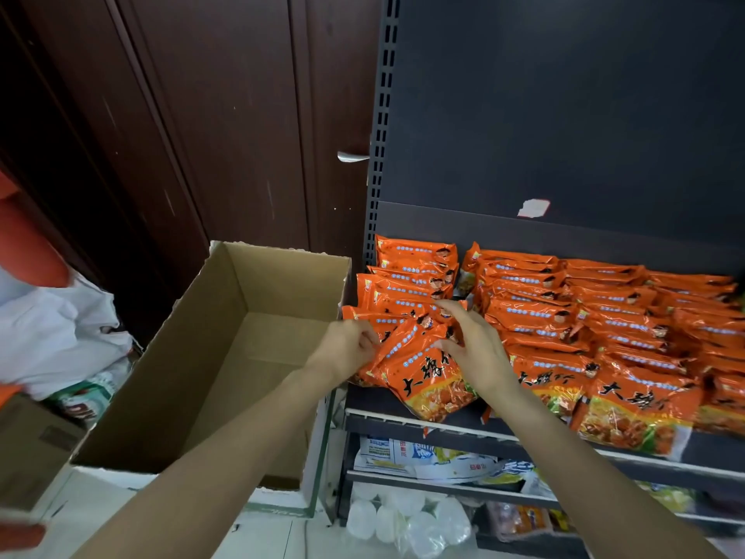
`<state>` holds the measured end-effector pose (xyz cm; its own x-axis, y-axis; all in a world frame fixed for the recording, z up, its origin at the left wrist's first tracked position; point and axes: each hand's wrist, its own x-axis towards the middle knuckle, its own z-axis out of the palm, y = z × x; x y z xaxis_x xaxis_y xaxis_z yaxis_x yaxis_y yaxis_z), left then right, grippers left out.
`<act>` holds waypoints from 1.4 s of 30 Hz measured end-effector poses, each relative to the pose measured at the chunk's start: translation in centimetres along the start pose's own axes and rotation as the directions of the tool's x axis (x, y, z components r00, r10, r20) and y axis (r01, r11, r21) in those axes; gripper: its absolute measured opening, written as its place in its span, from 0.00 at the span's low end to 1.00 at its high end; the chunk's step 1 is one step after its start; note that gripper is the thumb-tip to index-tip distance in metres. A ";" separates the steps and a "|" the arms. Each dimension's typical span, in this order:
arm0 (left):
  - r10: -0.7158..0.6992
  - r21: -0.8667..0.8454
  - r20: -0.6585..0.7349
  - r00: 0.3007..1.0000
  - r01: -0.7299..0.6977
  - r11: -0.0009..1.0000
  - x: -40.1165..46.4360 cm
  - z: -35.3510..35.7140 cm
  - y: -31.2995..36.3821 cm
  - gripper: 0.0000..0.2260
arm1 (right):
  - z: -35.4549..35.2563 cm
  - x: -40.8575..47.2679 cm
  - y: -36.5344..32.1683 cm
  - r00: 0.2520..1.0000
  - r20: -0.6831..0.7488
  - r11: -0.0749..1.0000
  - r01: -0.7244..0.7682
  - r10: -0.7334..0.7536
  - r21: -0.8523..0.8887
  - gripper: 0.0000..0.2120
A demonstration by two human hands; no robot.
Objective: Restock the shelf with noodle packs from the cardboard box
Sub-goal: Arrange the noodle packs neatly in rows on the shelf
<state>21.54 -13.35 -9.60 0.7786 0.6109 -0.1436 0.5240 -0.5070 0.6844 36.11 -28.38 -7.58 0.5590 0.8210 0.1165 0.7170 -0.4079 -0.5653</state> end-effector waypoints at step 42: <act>-0.045 0.013 0.057 0.997 0.045 0.999 -0.8 -1.8 0.9 0.26 | 0.7 -1.2 0.2 0.998 0.068 0.927 0.042 -0.017 -0.374 0.47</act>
<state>20.74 -13.20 -7.58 0.7724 0.5977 -0.2149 0.5629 -0.4873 0.6676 35.33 -29.21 -8.39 0.5166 0.8533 0.0704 0.8434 -0.4930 -0.2137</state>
